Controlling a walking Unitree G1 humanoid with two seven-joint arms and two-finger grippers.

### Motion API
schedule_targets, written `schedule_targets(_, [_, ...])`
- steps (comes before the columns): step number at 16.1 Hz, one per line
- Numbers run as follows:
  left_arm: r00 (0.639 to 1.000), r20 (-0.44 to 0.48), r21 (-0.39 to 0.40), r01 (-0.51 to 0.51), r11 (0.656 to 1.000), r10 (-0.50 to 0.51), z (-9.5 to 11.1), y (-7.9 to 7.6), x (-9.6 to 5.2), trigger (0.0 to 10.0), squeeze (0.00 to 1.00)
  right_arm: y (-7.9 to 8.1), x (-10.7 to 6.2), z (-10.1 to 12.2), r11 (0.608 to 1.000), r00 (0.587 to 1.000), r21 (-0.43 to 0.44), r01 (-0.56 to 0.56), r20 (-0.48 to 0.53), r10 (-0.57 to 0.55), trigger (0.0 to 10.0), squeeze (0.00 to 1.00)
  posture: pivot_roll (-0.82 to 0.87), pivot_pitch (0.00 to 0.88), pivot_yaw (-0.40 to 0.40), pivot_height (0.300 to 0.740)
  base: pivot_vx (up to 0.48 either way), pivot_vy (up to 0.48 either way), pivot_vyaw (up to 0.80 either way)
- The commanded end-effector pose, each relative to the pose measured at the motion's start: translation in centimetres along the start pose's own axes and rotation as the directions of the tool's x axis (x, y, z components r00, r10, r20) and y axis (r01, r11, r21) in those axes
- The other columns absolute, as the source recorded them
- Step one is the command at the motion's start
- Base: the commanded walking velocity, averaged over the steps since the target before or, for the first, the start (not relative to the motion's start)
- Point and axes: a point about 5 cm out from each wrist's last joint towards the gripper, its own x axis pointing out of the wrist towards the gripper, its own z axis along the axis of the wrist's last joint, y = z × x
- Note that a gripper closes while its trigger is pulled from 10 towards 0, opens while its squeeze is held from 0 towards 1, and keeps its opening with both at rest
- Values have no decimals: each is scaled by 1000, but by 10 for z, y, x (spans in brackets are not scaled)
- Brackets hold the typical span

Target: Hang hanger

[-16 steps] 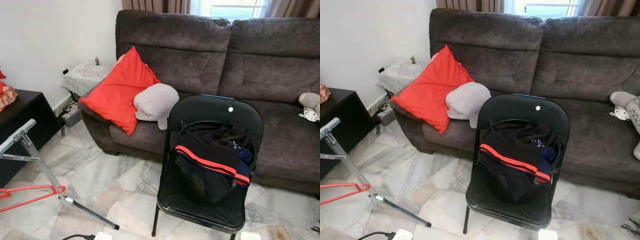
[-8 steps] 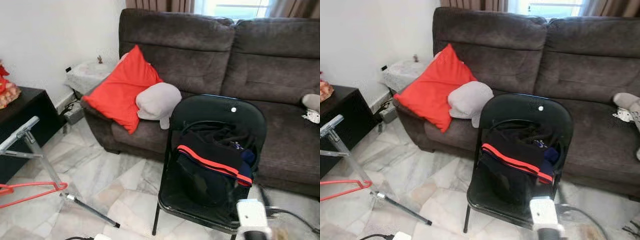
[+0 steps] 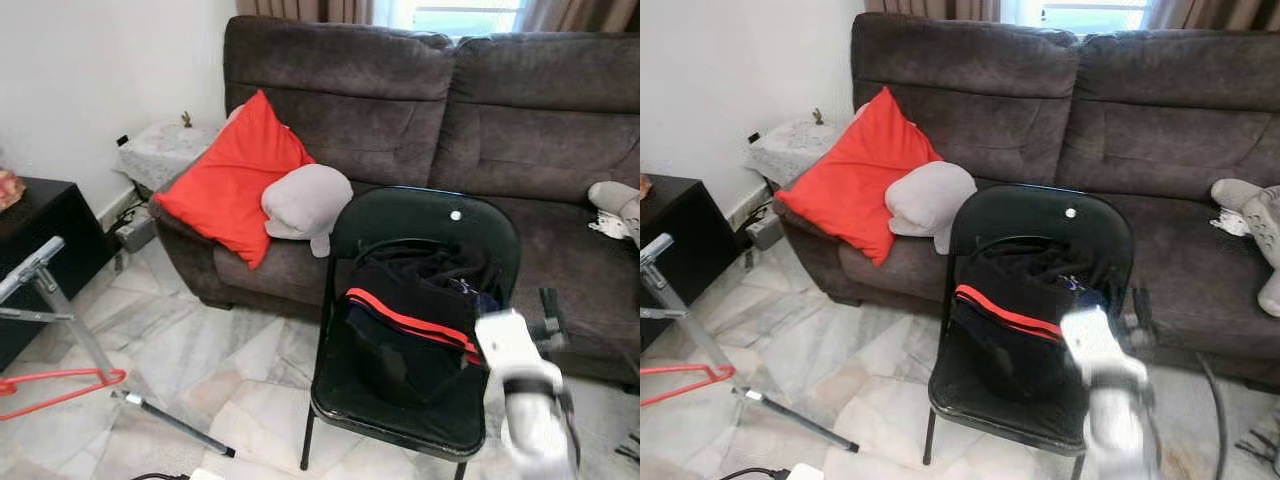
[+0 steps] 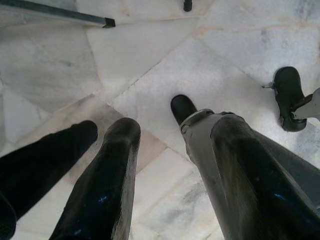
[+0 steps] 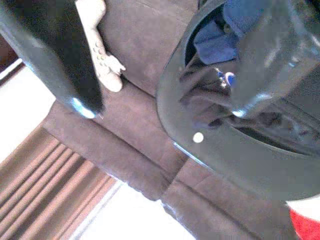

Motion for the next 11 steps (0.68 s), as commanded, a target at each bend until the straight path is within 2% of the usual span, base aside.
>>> schedule_targets(1, [1000,-30,29,6,1000,-5,-6,0,-1,10000,0,15,6,4,990,993,-86,-115,12,116,10000,0,-94,36,61,740,0,0,0])
schedule_targets(3, [1000,-29,28,5,1000,-4,-6,1,-1,10000,0,18,5,6,981,990,-135,-142,-1,143,10000,0,-91,40,60,740,0,0,0])
schedule_targets(6, [999,-37,34,6,999,-5,-9,1,-2,10000,0,26,-16,0,962,985,-213,-170,-49,164,10000,0,-98,50,71,740,0,0,0])
schedule_targets(7, [999,-42,42,9,999,-7,-10,1,-2,10000,0,28,-27,-5,960,985,-225,-167,-86,151,10000,0,-100,53,73,740,0,0,0])
schedule_targets(9, [999,-43,49,8,999,-6,-10,2,-2,10000,0,30,-35,-11,958,978,-223,-178,-144,148,10000,0,-96,60,74,740,0,0,0])
schedule_targets(11, [999,-44,50,8,999,-6,-10,1,-2,10000,0,30,-35,-12,955,976,-232,-185,-153,152,10000,0,-96,60,74,740,0,0,0])
